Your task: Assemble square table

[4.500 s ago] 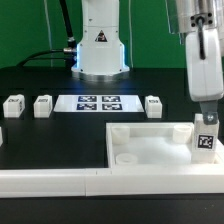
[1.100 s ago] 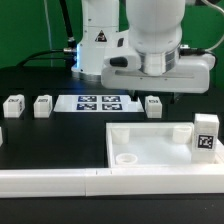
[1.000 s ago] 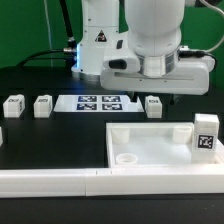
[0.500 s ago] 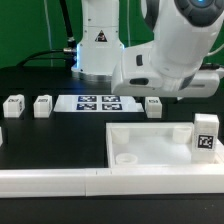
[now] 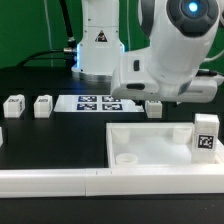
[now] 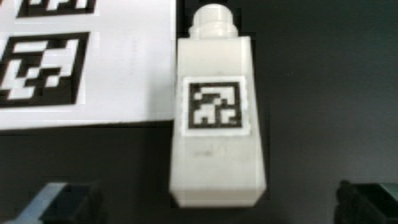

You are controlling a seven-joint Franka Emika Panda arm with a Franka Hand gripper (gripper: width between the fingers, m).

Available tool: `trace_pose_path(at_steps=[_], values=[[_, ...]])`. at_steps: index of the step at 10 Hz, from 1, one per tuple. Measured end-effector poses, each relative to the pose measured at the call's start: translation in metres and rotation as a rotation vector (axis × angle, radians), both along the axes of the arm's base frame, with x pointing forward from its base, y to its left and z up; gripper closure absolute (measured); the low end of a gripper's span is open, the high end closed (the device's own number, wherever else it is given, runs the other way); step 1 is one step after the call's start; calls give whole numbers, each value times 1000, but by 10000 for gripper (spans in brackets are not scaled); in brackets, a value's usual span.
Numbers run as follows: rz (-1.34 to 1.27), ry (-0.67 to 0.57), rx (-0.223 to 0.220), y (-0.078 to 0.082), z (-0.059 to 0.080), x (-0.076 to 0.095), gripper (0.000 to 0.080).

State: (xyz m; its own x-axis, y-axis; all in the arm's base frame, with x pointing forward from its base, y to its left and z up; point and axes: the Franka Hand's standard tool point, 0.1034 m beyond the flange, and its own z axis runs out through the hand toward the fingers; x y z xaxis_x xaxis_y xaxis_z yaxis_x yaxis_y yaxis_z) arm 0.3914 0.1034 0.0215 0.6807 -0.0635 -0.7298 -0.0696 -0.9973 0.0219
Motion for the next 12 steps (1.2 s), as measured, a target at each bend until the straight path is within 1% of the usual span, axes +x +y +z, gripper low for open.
trace_pose_path(at_steps=[1,2,3,7,8,9,10,11,12], values=[[-37,50,15,2,0,-7,151],[-92,100,31,-1,-5,-13,151],[-96,100,25,-4,-8,-14,151],[-98,101,22,-4,-8,-15,151],[-100,109,10,3,-11,-20,151],[-96,117,8,9,-12,-24,151],[-104,116,7,5,-12,-22,272],[-109,116,6,4,-12,-22,272],[-110,116,6,3,-12,-22,412]])
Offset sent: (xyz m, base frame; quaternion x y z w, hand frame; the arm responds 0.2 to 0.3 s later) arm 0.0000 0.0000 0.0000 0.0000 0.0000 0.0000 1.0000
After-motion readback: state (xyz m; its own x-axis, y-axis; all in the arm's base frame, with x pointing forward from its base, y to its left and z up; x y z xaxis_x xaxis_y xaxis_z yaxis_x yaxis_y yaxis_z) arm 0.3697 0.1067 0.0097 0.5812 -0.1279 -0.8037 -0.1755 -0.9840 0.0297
